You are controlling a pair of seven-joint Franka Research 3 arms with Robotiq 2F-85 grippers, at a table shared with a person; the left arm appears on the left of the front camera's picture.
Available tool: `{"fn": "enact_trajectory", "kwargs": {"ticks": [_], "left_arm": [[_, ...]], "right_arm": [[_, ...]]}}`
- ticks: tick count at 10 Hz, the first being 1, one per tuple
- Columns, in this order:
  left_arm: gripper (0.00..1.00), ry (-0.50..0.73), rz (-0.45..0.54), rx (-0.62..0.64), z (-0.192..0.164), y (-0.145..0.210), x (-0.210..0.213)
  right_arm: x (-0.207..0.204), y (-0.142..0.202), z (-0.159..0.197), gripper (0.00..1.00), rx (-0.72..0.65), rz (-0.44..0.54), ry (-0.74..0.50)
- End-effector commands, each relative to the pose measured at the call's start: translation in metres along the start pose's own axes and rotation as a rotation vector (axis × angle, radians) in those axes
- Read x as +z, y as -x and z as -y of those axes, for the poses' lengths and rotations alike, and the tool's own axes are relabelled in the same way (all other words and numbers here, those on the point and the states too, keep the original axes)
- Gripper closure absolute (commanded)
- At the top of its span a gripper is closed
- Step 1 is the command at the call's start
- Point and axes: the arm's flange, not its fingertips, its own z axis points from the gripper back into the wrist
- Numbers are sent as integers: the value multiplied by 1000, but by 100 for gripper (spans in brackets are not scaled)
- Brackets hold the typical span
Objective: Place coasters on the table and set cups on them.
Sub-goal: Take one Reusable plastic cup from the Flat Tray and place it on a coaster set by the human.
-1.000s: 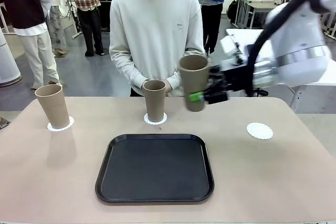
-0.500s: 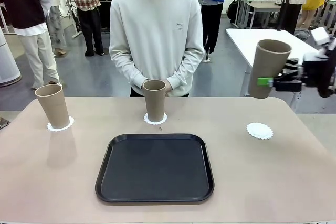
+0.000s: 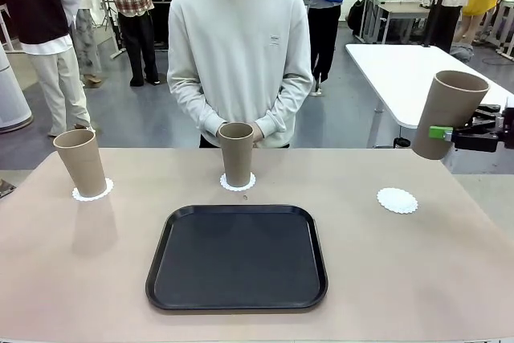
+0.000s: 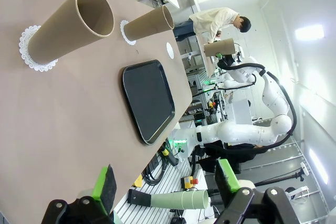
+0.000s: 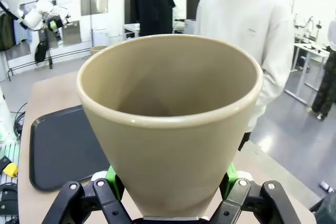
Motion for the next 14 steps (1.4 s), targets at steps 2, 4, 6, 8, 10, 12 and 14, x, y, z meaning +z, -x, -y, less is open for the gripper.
{"fn": "enact_trajectory", "kwargs": {"ticks": [2, 4, 6, 8, 10, 12, 14], "left_arm": [[0, 2, 6, -2, 1, 0, 2], [0, 2, 6, -2, 1, 0, 2], [0, 2, 6, -2, 1, 0, 2], [0, 2, 6, -2, 1, 0, 2], [0, 2, 6, -2, 1, 0, 2], [0, 2, 6, -2, 1, 0, 2], [0, 2, 6, -2, 1, 0, 2]], "right_arm": [[-1, -2, -2, 17, 7, 2, -27], [-1, -2, -2, 17, 7, 2, -27], [-1, -2, -2, 17, 7, 2, -27], [-5, 12, 17, 17, -18, -24, 8], [-22, 28, 32, 17, -36, -89, 20], [-40, 47, 42, 17, -38, -111, -14], [-53, 64, 44, 17, -40, -94, -88]]}}
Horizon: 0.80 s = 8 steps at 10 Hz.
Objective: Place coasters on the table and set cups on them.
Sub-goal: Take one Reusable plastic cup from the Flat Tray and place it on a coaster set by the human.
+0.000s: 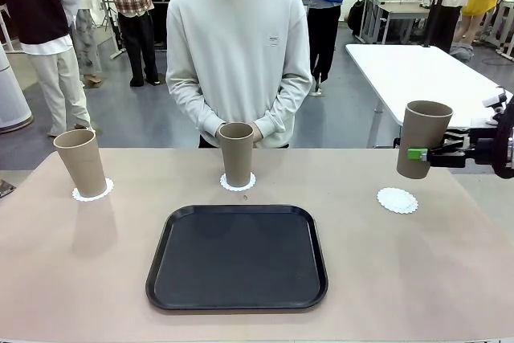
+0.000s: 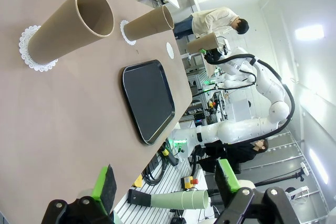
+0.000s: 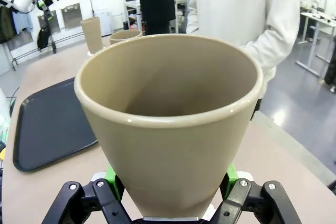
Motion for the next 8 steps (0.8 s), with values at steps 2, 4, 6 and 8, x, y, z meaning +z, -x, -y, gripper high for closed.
{"fn": "enact_trajectory", "kwargs": {"ticks": [2, 4, 6, 8], "left_arm": [[0, 2, 6, -2, 1, 0, 2], [0, 2, 6, -2, 1, 0, 2], [0, 2, 6, -2, 1, 0, 2], [0, 2, 6, -2, 1, 0, 2]], "right_arm": [[-12, 16, 18, 17, 57, 0, -69], [-10, 25, 30, 17, 36, 32, -111], [-3, 37, 35, 17, 29, 55, -142], [-4, 46, 37, 17, 7, 42, -137]]}}
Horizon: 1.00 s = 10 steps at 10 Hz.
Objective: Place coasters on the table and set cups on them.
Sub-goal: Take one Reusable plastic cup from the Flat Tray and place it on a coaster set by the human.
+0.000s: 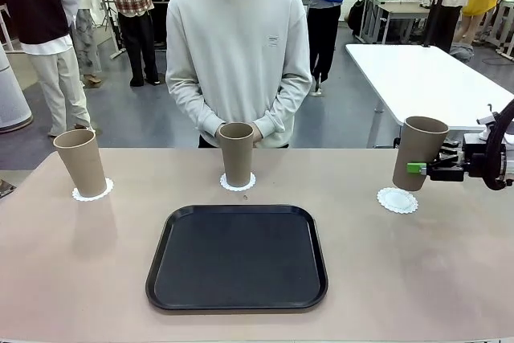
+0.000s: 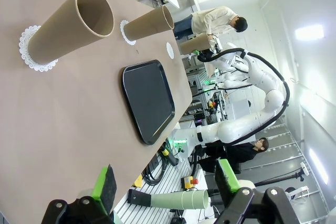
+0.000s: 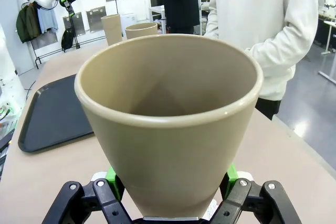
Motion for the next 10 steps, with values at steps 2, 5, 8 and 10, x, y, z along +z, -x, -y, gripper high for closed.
{"fn": "enact_trajectory", "kwargs": {"ticks": [2, 5, 8, 10], "left_arm": [[0, 2, 6, -2, 1, 0, 2], [0, 2, 6, -2, 1, 0, 2], [0, 2, 6, -2, 1, 0, 2], [0, 2, 6, -2, 1, 0, 2]], "right_arm": [[-2, -6, -1, 17, 10, 1, 3], [-2, 6, 0, 17, 67, 31, -69], [-14, 10, 0, 17, 135, 56, -62], [-19, 18, 4, 17, 151, 43, -46]]}}
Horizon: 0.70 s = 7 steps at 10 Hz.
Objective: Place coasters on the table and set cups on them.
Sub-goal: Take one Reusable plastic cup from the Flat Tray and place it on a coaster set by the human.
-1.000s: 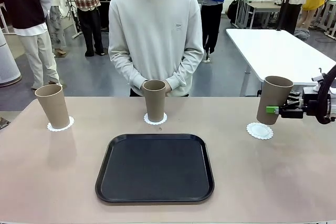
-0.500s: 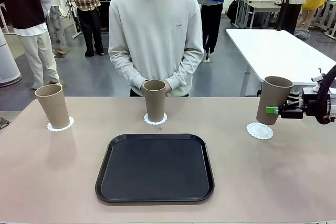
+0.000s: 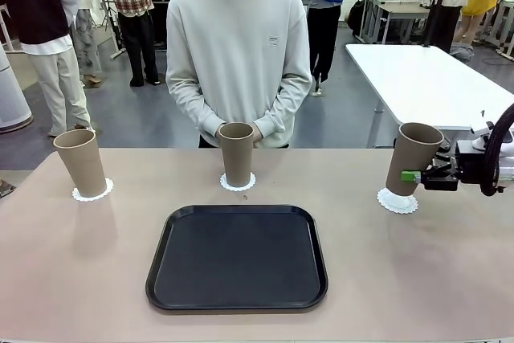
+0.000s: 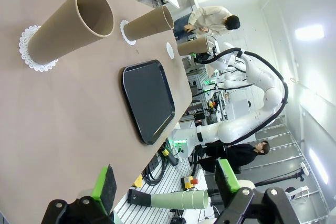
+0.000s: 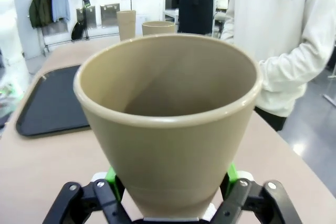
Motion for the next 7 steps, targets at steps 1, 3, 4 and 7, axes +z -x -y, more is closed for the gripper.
{"fn": "enact_trajectory", "kwargs": {"ticks": [1, 3, 4, 7], "left_arm": [[0, 2, 6, -2, 1, 0, 2], [0, 2, 6, -2, 1, 0, 2], [0, 2, 6, -2, 1, 0, 2], [0, 2, 6, -2, 1, 0, 2]], "right_arm": [[-5, 9, 9, 17, 21, -5, 17], [-6, 14, 12, 17, 2, -19, 22], [-7, 17, 14, 17, -7, -19, 23], [-8, 31, 20, 17, -50, -25, 27]]}}
